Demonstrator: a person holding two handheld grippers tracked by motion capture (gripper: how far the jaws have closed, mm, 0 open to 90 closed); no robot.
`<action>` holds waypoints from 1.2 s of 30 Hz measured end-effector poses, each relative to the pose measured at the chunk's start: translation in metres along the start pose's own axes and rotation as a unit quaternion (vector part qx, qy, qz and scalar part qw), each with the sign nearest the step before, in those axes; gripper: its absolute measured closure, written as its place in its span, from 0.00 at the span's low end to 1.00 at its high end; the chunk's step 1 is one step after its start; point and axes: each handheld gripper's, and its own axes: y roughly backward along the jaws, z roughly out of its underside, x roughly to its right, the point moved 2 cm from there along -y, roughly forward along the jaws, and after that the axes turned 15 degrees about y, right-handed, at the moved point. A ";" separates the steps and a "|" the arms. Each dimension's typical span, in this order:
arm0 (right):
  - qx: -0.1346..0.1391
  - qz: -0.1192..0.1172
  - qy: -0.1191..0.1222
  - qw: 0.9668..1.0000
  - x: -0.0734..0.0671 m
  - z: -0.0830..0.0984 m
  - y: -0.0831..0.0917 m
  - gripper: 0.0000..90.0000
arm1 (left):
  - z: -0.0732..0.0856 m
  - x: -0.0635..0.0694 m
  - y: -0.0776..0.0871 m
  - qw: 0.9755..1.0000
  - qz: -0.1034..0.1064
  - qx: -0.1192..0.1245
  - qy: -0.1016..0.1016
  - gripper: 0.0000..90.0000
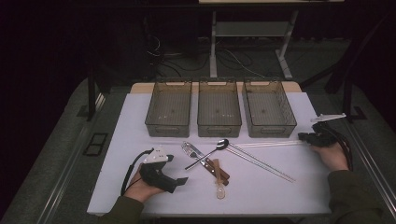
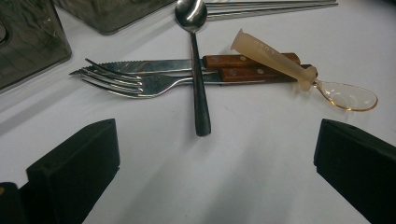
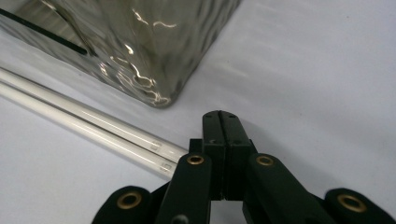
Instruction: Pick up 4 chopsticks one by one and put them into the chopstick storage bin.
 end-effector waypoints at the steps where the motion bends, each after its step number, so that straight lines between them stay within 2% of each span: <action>1: 0.000 0.001 0.002 1.000 0.000 0.000 0.000 1.00 | 0.000 0.000 0.000 1.000 0.000 0.000 0.000 0.00; 26: -0.021 -0.002 0.021 1.000 -0.010 0.005 0.009 1.00 | 0.000 0.001 0.000 1.000 0.003 -0.002 -0.001 0.00; 36: -0.025 -0.007 0.031 0.999 -0.016 0.009 0.015 1.00 | 0.001 -0.001 -0.002 1.000 -0.002 -0.007 -0.010 0.00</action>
